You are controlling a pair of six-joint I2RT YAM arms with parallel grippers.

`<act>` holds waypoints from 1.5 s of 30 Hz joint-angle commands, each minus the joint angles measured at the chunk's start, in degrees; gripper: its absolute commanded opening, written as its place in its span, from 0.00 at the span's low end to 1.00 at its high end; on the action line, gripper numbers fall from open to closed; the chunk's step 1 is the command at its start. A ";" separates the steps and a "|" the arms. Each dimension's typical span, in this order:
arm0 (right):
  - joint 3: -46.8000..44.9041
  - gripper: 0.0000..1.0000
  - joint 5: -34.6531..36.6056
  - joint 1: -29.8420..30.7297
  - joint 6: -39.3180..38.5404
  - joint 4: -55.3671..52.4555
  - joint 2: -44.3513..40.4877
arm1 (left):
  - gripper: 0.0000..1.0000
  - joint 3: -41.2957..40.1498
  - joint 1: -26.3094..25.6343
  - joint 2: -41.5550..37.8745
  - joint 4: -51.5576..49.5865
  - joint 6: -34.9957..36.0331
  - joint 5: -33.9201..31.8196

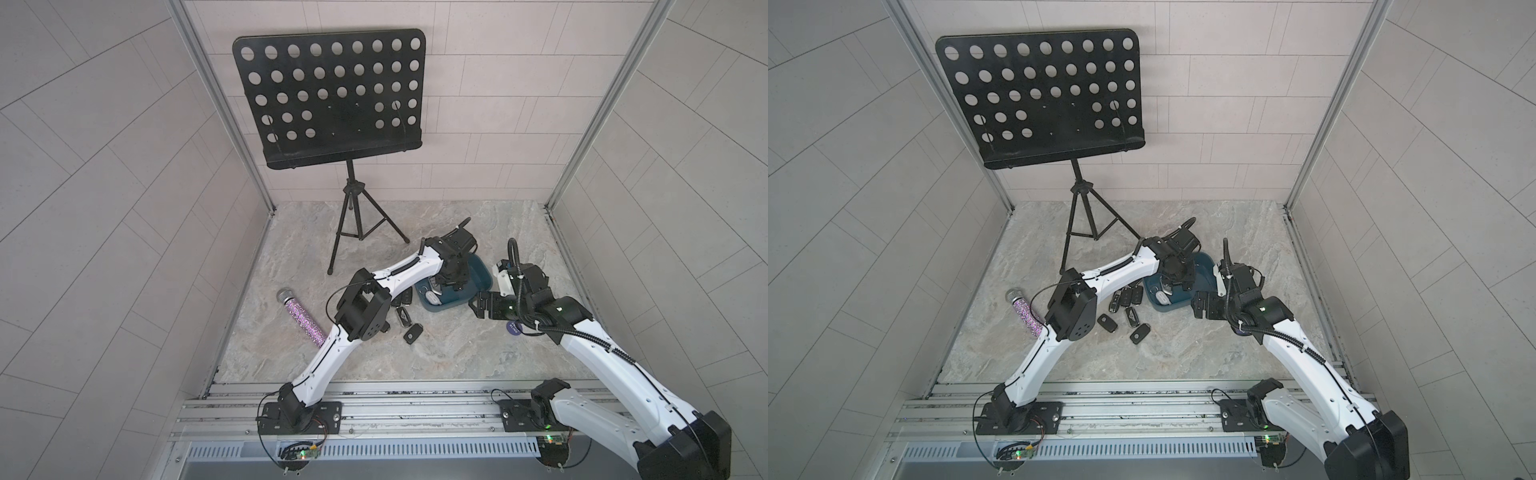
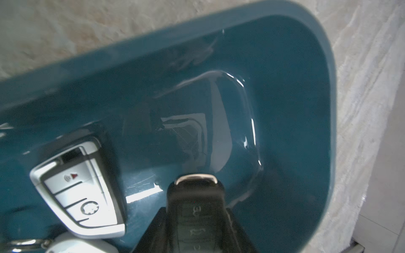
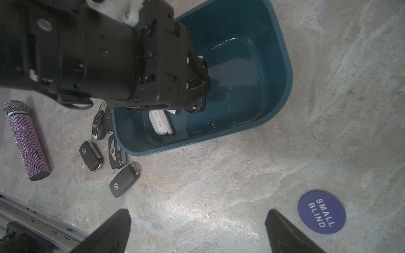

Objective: Place the car key into the storage box
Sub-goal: Place the car key in the storage box.

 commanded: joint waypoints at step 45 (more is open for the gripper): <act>2.56 1.00 -4.29 -0.02 0.82 2.50 0.85 | 0.62 -7.30 2.87 -17.62 -4.19 2.61 -9.69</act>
